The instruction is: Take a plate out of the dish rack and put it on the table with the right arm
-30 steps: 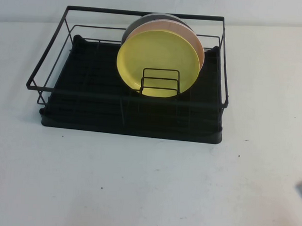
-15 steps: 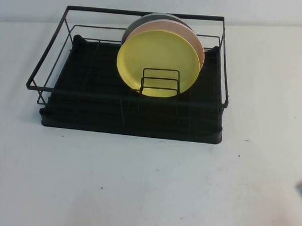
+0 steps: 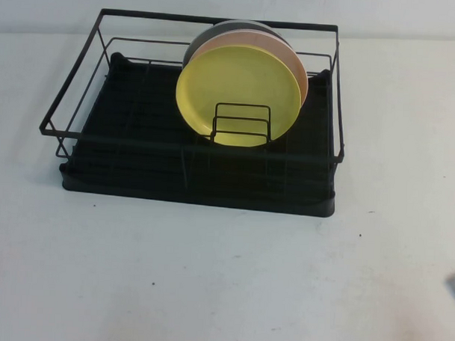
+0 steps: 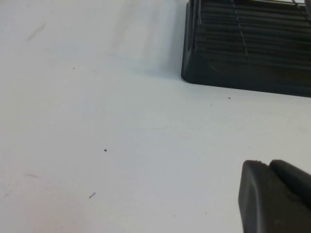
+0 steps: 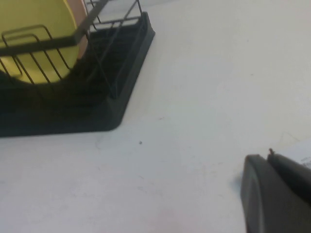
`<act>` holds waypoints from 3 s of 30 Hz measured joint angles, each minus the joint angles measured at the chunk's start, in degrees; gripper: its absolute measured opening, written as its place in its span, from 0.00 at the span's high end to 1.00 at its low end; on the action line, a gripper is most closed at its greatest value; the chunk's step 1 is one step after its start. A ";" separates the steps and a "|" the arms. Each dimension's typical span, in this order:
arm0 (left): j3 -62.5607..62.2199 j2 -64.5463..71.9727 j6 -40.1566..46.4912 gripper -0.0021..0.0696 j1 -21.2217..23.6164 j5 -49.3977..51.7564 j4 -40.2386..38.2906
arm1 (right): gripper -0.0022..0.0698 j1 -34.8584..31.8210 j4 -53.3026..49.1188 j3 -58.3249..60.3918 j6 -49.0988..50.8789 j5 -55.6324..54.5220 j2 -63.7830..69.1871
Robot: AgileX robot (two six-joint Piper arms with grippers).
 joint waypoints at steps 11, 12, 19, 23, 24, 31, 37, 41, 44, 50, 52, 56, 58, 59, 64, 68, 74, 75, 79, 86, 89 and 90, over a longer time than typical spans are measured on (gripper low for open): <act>0.00 0.00 0.00 0.98 0.00 0.00 0.00 | 1.00 0.00 29.74 0.00 0.00 -16.33 0.00; 0.00 0.00 0.00 0.98 0.00 0.00 0.00 | 1.00 0.00 30.53 0.00 0.00 -17.07 0.00; 0.00 0.00 0.00 0.98 0.00 0.00 0.00 | 1.00 0.00 33.13 -4.02 -1.13 -9.99 2.47; 0.00 0.00 0.00 0.98 0.00 0.00 0.00 | 1.00 0.00 30.60 -13.44 -4.76 -0.20 14.06; 0.00 0.00 0.00 0.98 0.00 0.00 0.00 | 0.99 0.00 29.44 -16.29 -5.57 2.74 18.10; 0.00 0.00 0.00 0.98 0.00 0.00 0.00 | 0.99 0.00 25.39 -33.89 -17.48 14.22 45.00; 0.00 0.00 0.00 0.98 0.00 0.00 0.00 | 0.99 3.43 29.44 -49.00 -31.71 14.21 65.08; 0.00 0.00 0.00 0.98 0.00 0.00 0.00 | 0.99 7.89 29.56 -59.50 -38.85 13.55 76.42; 0.00 0.00 0.00 0.98 0.00 0.00 0.00 | 0.99 9.70 29.56 -67.95 -42.47 14.06 84.05; 0.00 0.00 0.00 0.98 0.00 0.00 0.00 | 0.99 10.15 29.56 -81.19 -46.72 16.47 94.12; 0.00 0.00 0.00 0.98 0.00 0.00 0.00 | 0.97 10.29 29.44 -84.85 -48.71 17.94 96.64; 0.00 0.00 0.00 0.98 0.00 0.00 0.00 | 0.87 11.87 29.22 -92.41 -52.61 21.18 101.22; 0.00 0.00 0.00 0.98 0.00 0.00 0.00 | 0.80 12.85 29.00 -95.43 -53.95 22.80 103.48; 0.00 0.00 0.00 0.98 0.00 0.00 0.00 | 0.76 13.39 28.86 -96.92 -54.35 23.68 104.68; 0.00 0.00 0.00 0.98 0.00 0.00 0.00 | 0.63 15.32 25.55 -102.36 -55.24 26.26 109.75; 0.00 0.00 0.00 0.98 0.00 0.00 0.00 | 0.61 16.14 21.20 -104.67 -55.38 26.48 112.73; 0.00 0.00 0.00 0.98 0.00 0.00 0.00 | 0.60 16.14 19.97 -105.87 -55.38 23.61 115.66; 0.00 0.00 0.00 0.98 0.00 0.00 0.00 | 0.60 16.14 19.85 -105.87 -55.47 23.22 115.92; 0.00 0.00 0.00 0.98 0.00 0.00 0.00 | 0.60 16.27 19.76 -105.87 -56.57 22.61 116.32; 0.00 0.00 0.00 0.98 0.00 0.00 0.00 | 0.60 16.52 19.58 -107.89 -58.35 24.09 116.43; 0.00 0.00 0.00 0.98 0.00 0.00 0.00 | 0.60 16.52 19.58 -110.64 -58.35 26.03 116.43; 0.00 0.00 0.00 0.98 0.00 0.00 0.00 | 0.60 16.52 19.58 -111.63 -58.35 26.26 116.43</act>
